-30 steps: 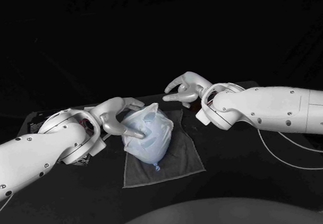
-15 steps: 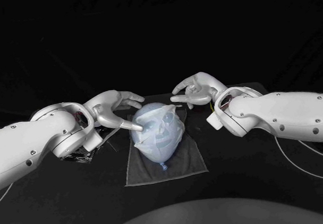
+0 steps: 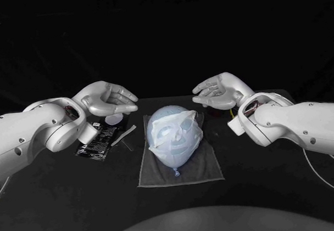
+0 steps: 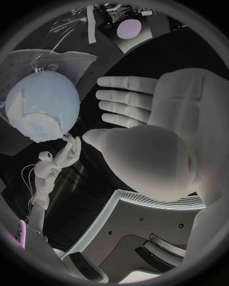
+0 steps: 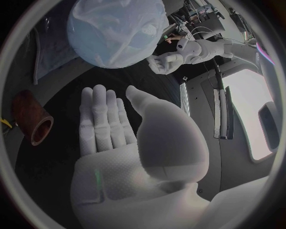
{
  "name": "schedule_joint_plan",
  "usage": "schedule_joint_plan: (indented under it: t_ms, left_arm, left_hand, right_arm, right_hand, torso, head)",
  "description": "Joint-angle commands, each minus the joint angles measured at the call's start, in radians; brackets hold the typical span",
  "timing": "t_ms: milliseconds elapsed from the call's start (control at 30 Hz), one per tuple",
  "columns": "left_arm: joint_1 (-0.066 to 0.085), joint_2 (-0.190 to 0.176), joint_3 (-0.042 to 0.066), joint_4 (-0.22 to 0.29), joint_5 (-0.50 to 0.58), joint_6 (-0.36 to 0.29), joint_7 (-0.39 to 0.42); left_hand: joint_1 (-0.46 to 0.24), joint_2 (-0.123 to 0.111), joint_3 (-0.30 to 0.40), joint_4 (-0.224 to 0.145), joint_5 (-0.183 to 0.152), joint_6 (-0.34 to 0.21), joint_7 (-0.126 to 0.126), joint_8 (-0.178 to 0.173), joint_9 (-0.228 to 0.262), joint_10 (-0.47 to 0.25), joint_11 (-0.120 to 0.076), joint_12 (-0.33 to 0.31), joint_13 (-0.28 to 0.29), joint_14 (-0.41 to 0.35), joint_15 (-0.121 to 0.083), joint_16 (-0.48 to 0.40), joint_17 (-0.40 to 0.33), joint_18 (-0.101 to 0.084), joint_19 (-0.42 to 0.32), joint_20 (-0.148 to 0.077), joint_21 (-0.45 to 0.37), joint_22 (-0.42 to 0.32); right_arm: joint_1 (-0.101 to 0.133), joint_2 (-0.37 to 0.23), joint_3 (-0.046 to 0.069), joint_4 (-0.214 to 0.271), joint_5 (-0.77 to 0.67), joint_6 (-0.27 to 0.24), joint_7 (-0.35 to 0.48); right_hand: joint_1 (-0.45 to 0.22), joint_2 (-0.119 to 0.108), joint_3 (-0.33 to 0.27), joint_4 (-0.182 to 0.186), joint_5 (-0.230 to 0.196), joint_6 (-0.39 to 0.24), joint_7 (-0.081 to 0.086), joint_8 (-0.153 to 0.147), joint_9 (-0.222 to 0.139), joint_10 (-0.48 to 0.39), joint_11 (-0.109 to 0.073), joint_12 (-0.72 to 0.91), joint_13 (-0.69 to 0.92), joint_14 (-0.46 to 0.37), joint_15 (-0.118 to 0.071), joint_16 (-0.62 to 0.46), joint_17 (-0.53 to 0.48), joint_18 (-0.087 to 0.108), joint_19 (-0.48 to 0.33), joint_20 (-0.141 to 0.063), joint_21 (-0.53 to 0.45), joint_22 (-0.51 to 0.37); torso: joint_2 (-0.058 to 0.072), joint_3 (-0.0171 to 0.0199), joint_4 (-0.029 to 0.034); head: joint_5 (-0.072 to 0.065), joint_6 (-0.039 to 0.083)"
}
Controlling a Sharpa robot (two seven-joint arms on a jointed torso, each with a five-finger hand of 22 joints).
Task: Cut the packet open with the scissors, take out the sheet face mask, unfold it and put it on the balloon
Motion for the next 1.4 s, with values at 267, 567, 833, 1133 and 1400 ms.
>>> schedule_joint_plan:
  t_ms: [267, 567, 833, 1133, 1400]
  left_arm:
    - [-0.002, -0.029, -0.009, 0.023, 0.034, -0.094, 0.094]
    - [-0.006, -0.038, -0.018, 0.059, -0.050, -0.100, 0.100]
    - [-0.019, -0.024, -0.028, 0.087, -0.161, -0.125, 0.092]
    - [-0.028, 0.001, -0.033, 0.102, -0.239, -0.142, 0.068]
    - [-0.034, 0.026, -0.039, 0.101, -0.283, -0.164, 0.022]
  left_hand:
    - [-0.001, 0.015, 0.029, 0.002, -0.005, 0.145, -0.027, -0.018, -0.015, 0.199, -0.079, 0.038, 0.025, 0.237, -0.097, 0.274, 0.149, 0.010, 0.192, -0.100, 0.180, 0.088]
    - [-0.023, 0.007, 0.035, 0.001, -0.006, 0.232, -0.071, -0.052, -0.019, 0.225, -0.133, 0.268, 0.207, 0.503, -0.155, 0.861, 0.805, -0.005, 0.303, -0.196, 0.579, 0.380]
    - [-0.052, -0.006, 0.016, 0.000, -0.006, 0.226, -0.068, -0.079, -0.017, 0.200, -0.133, 0.395, 0.318, 0.564, -0.156, 0.941, 0.951, -0.033, 0.339, -0.198, 0.808, 0.640]
    - [-0.049, 0.001, 0.004, 0.000, -0.006, 0.253, -0.074, -0.083, -0.004, 0.305, -0.141, 0.701, 0.678, 0.623, -0.163, 0.998, 1.085, -0.064, 0.410, -0.203, 0.972, 0.854]
    - [-0.045, 0.004, 0.003, -0.001, -0.006, 0.256, -0.074, -0.088, -0.001, 0.348, -0.140, 0.785, 0.798, 0.632, -0.163, 1.007, 1.107, -0.070, 0.425, -0.203, 1.002, 0.895]
  right_arm:
    - [-0.001, 0.009, 0.000, 0.010, -0.258, 0.002, 0.071]
    - [-0.003, 0.014, -0.001, 0.037, -0.459, 0.109, 0.027]
    - [-0.003, 0.017, -0.003, 0.063, -0.557, 0.243, -0.029]
    - [-0.003, 0.017, -0.004, 0.088, -0.577, 0.342, -0.062]
    - [-0.003, 0.029, -0.005, 0.073, -0.589, 0.380, -0.084]
  right_hand:
    - [-0.024, -0.027, -0.053, 0.001, -0.003, -0.060, 0.040, -0.054, -0.029, -0.042, 0.048, -0.126, -0.166, -0.116, 0.070, -0.240, -0.127, 0.000, -0.134, 0.065, -0.019, -0.216]
    - [0.058, -0.017, -0.632, 0.196, -0.005, -0.446, 0.001, -0.106, -0.161, -0.361, 0.117, -0.188, -0.250, -0.397, 0.151, -0.448, -0.295, -0.047, -0.525, 0.106, -0.030, -0.501]
    - [0.039, -0.138, -0.752, 0.243, 0.005, -0.687, -0.067, -0.127, -0.249, -0.739, 0.113, -0.213, -0.275, -0.738, 0.154, -0.493, -0.408, -0.102, -0.737, 0.110, -0.049, -0.624]
    - [0.001, -0.141, -0.754, 0.243, 0.003, -0.805, -0.125, -0.134, -0.293, -0.911, 0.095, -0.222, -0.285, -0.901, 0.138, -0.503, -0.460, -0.123, -0.817, 0.111, -0.055, -0.668]
    - [0.001, -0.141, -0.753, 0.243, 0.004, -0.815, -0.128, -0.131, -0.295, -0.932, 0.093, -0.221, -0.284, -0.923, 0.136, -0.503, -0.468, -0.120, -0.826, 0.111, -0.053, -0.671]
  torso:
    - [0.003, -0.0024, -0.0011]
    - [0.002, -0.0003, -0.0018]
    - [0.003, -0.0015, -0.0014]
    - [0.004, -0.0019, -0.0010]
    - [0.002, -0.0023, -0.0010]
  head:
    - [0.055, 0.000]
    - [0.078, 0.000]
    - [0.084, 0.000]
    - [0.086, 0.000]
    - [0.083, 0.000]
